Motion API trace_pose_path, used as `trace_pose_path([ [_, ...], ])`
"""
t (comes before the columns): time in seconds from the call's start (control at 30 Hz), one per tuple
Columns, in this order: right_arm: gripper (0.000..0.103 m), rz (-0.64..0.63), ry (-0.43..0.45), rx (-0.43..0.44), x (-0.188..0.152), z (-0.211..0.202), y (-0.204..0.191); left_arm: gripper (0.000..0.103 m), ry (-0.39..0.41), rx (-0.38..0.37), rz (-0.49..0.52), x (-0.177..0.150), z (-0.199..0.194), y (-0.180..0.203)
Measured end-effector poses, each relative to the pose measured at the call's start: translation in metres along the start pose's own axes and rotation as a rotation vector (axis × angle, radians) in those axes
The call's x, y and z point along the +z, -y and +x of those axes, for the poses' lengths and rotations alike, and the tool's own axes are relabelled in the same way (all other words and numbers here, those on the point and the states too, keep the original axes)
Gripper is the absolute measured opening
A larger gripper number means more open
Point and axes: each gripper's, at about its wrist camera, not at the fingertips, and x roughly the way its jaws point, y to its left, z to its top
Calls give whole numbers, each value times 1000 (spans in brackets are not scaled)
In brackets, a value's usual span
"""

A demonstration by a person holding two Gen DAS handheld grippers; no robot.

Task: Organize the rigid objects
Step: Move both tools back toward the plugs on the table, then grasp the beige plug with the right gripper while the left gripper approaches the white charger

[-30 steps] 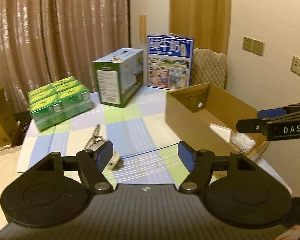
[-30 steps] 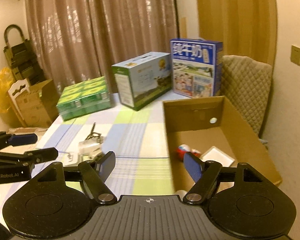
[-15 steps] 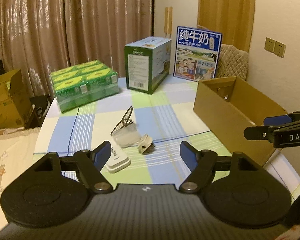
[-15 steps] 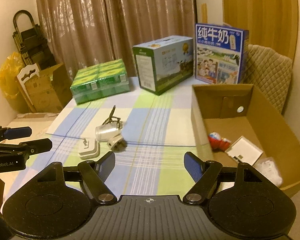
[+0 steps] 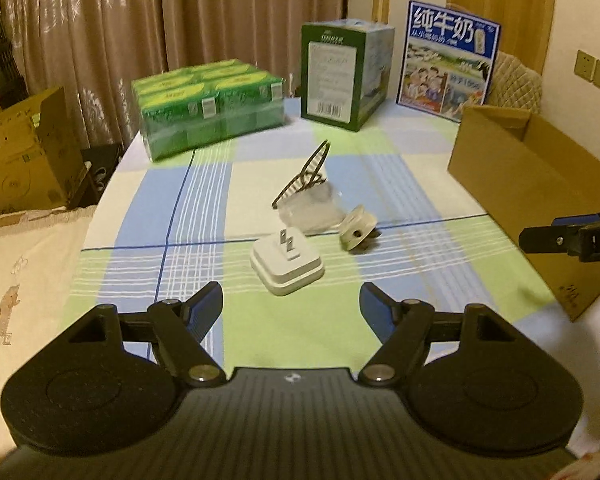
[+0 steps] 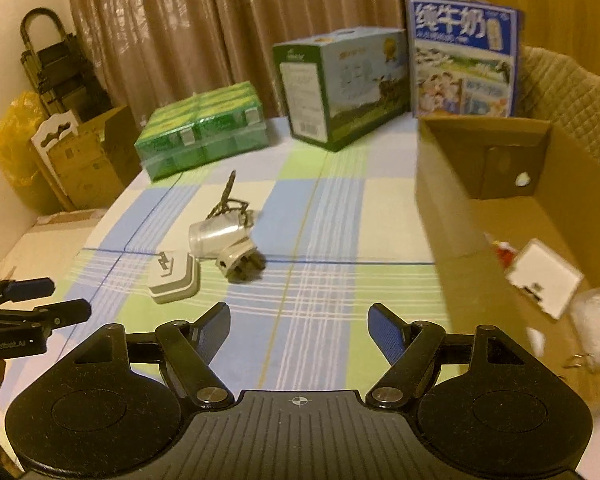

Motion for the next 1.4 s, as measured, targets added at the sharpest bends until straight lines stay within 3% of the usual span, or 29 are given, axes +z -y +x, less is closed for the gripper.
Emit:
trace_pose_path([
  [0.33,73,-21,-61,48,2,64,-9,71,-24,-17,16,7,54,-13],
  [0.6,73,-152,-54,49,20,107,-23,71,-41,-12,69,27,92,-18],
  [0.73,73,-195,-89,96,26,132,-25,71,-40,-8,47,30,98,-23],
  [0.97,73,-296,-72,167,36,162,-35,71,-52,-4,8,33,104,-31],
  [1.3,72,-398,-103,196,31,196,-48,71,-68,-13,-11,32,108,-35],
  [1.37,69,-396,-110,202,30,200,-46,71,-76,-21,-8,32,110,-33],
  [1.4,62,-397,-107,202,29,201,-45,71,-80,-27,-5,31,112,-32],
])
